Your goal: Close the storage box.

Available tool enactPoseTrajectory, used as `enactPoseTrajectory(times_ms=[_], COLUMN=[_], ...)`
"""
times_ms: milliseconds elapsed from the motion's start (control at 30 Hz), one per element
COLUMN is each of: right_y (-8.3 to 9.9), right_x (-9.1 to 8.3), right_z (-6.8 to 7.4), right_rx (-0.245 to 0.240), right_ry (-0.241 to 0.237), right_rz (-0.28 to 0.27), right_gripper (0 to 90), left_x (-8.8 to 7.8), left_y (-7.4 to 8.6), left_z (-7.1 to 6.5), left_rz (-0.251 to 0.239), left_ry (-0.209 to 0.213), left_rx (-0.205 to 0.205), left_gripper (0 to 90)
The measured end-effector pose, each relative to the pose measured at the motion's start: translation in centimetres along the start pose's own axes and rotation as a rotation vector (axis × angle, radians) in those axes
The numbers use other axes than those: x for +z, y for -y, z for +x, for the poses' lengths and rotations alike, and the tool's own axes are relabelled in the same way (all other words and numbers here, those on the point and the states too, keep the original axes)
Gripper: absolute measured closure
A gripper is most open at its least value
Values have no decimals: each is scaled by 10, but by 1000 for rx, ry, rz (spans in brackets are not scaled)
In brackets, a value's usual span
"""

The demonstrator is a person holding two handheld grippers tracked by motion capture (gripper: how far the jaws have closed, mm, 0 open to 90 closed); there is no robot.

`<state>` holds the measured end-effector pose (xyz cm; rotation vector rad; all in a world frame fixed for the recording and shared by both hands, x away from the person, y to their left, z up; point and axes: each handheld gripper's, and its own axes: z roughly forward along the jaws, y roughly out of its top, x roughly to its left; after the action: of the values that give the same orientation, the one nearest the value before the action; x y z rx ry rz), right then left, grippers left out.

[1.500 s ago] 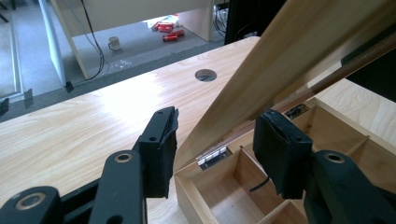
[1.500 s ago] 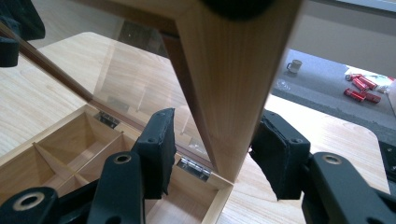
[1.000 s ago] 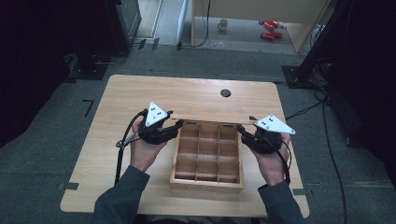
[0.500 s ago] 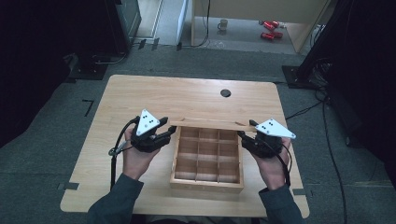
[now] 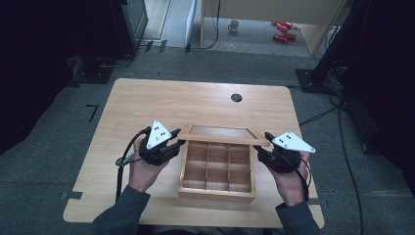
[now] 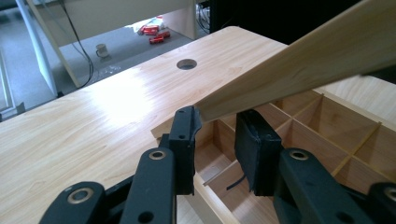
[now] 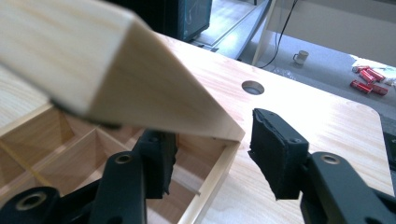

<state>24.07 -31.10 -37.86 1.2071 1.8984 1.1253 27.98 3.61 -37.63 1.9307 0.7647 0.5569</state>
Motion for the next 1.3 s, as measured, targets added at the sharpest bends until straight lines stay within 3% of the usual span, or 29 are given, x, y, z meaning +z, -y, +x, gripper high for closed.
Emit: enactPoseTrajectory(times_ms=[300,467,1300], right_y=[10,12,27], right_x=[-14,-16,-26], right_z=[-6,-3,11], right_rx=[21,9,1], right_ry=[-7,-16,-45], right_rz=[-6,-7,-3], right_gripper=[604,663,682], left_x=[-3,-5,-13], left_y=[4,7,26], left_z=[-1,-3,-14], left_rz=[-8,-9,-7], left_ry=[4,3,15], left_rx=[-7,-11,-28], left_gripper=[720,746,738])
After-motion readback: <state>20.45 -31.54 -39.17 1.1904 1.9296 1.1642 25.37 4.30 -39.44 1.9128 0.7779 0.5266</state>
